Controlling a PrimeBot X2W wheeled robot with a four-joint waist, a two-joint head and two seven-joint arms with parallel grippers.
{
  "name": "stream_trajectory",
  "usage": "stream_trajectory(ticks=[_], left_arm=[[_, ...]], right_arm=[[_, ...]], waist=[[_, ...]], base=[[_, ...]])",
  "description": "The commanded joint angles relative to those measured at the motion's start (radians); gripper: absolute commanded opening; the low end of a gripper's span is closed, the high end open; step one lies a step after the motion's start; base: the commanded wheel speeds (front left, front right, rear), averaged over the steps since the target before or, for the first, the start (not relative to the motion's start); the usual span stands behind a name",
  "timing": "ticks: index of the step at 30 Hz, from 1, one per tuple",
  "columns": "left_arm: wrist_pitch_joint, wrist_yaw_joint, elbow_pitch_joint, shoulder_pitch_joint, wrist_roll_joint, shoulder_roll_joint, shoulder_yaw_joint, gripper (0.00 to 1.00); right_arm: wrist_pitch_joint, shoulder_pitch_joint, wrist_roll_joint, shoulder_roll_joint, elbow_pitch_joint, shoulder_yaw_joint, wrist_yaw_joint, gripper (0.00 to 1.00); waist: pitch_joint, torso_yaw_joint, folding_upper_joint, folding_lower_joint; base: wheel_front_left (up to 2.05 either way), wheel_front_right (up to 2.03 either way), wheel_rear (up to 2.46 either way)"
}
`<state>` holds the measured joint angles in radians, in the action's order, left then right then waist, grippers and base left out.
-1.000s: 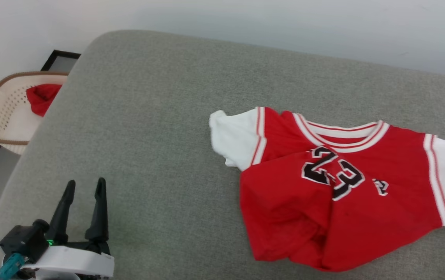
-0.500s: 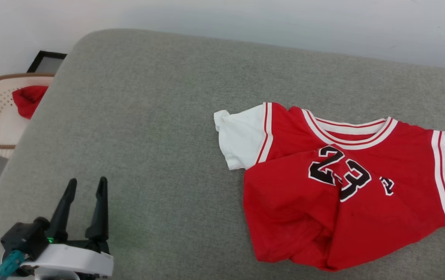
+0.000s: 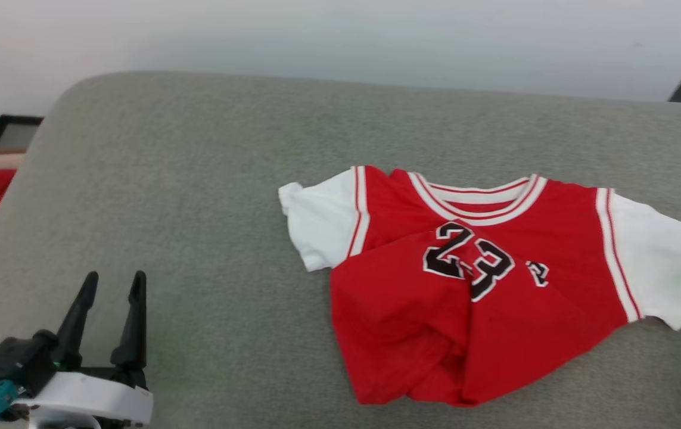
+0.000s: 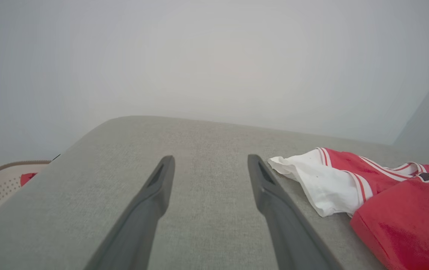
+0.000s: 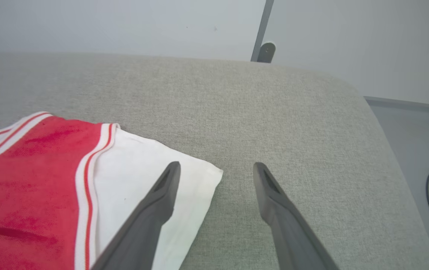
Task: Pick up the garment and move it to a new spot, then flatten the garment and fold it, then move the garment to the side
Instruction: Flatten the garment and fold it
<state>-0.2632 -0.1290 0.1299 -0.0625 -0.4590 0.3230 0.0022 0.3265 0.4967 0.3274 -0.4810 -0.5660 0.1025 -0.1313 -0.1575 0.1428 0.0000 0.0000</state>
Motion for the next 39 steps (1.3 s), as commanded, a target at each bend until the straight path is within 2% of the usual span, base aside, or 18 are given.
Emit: stream_trajectory(ticks=[1,7,13,19,26,31,39], left_arm=[[-0.001,-0.003,0.000,-0.009,-0.007,0.007,-0.003,1.00],[0.012,-0.003,0.017,-0.032,-0.044,0.068,-0.041,1.00],[0.115,-0.003,0.006,-0.095,-0.108,0.153,-0.089,1.00],[0.307,-0.003,-0.011,-0.202,-0.199,0.235,-0.122,1.00],[0.581,-0.003,0.019,-0.381,-0.283,0.311,-0.176,1.00],[0.739,0.002,0.071,-0.481,-0.335,0.325,-0.205,1.00],[0.936,0.014,0.191,-0.602,-0.327,0.340,-0.281,1.00]], right_arm=[[-0.010,-0.019,0.005,0.008,0.015,-0.005,0.001,1.00],[-0.118,-0.111,-0.003,0.076,0.200,-0.018,0.001,1.00],[-0.216,-0.205,-0.030,0.166,0.358,-0.003,0.001,1.00],[-0.256,-0.264,-0.050,0.237,0.458,-0.003,0.001,1.00],[-0.251,-0.281,-0.059,0.266,0.517,-0.015,0.001,1.00],[-0.267,-0.282,-0.067,0.284,0.553,-0.032,0.001,1.00],[-0.284,-0.279,-0.068,0.301,0.590,-0.037,0.001,1.00]], waist=[[0.021,-0.036,0.0000,0.0000],[0.037,-0.103,0.0000,0.0000],[0.038,-0.159,0.0000,0.0000],[0.018,-0.202,0.0000,0.0000],[-0.026,-0.244,0.0000,0.0000],[-0.060,-0.274,0.0000,0.0000],[-0.118,-0.313,0.0000,0.0000]], base=[[0.00,0.00,0.00],[0.00,0.00,0.00],[0.00,0.00,0.00],[0.00,0.00,0.00],[0.00,0.00,0.00],[0.00,0.00,0.00],[0.00,0.00,0.00]])
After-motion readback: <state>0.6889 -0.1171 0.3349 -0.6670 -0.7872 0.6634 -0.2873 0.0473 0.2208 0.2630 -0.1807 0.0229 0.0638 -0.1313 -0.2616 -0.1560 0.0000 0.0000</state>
